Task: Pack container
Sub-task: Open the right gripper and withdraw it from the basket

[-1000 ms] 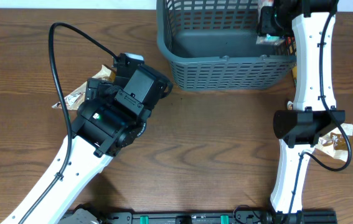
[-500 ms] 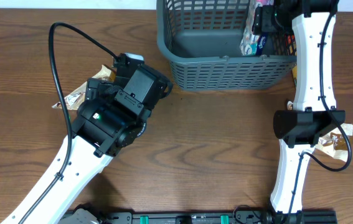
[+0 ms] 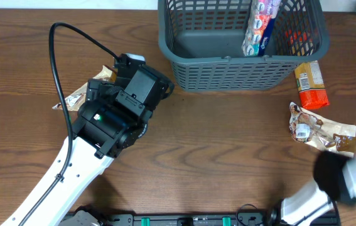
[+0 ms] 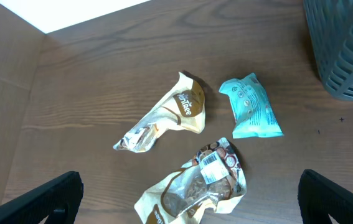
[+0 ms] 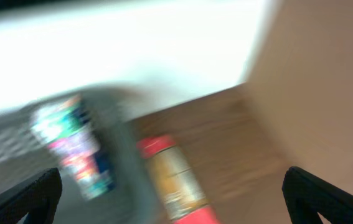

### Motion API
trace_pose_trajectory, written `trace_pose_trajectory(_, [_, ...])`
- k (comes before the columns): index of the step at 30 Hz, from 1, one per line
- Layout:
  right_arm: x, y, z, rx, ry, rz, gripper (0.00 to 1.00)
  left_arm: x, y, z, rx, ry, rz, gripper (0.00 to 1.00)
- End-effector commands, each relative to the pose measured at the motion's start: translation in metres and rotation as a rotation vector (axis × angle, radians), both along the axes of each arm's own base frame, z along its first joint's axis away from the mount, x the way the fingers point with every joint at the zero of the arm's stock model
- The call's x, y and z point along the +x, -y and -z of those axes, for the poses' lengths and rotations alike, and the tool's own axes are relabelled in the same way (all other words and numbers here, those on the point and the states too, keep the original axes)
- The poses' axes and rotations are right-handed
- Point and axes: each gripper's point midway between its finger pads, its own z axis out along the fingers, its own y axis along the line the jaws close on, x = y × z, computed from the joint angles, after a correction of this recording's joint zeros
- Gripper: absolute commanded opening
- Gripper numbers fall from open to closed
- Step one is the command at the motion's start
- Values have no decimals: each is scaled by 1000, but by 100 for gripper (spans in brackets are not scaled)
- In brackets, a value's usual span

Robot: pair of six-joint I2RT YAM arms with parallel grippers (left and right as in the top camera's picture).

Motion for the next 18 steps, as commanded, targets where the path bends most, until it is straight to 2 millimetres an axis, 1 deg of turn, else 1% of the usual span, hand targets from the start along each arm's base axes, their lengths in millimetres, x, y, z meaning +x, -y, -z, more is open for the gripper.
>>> trace_pose_trajectory(1, [-24, 8, 10, -147, -135, -152, 99, 1, -2, -5, 7, 15, -8, 98])
trace_pose_trajectory(3, [-32, 0, 25, -186, -210, -322, 99, 1, -2, -5, 7, 15, -8, 99])
trace_pose_trajectory(5, [-34, 0, 33, -145, -204, -406, 99, 2, -2, -5, 7, 15, -8, 99])
trace_pose_trajectory(6, [-34, 4, 37, -129, -211, -411, 99, 1, -2, -5, 7, 15, -8, 99])
trace_pose_trajectory(7, [-33, 14, 44, -112, -230, -389, 99, 1, -2, -5, 7, 14, -8, 99])
trace_pose_trajectory(9, [-32, 36, 62, -97, -298, -346, 99, 1, -2, -5, 7, 14, -8, 99])
trace_pose_trajectory(11, [-26, 52, 83, -77, -358, -341, 99, 1, -2, -5, 7, 15, -8, 99])
trace_pose_trajectory(13, [-17, 60, 105, -44, -405, -382, 98, 1, -2, -5, 7, 15, -8, 99])
trace_pose_trajectory(16, [-11, 72, 136, -6, -477, -420, 95, 1, -2, -5, 7, 15, -8, 99])
trace_pose_trajectory(18, [-7, 80, 154, 31, -508, -421, 97, 1, -2, -5, 8, 14, -7, 99])
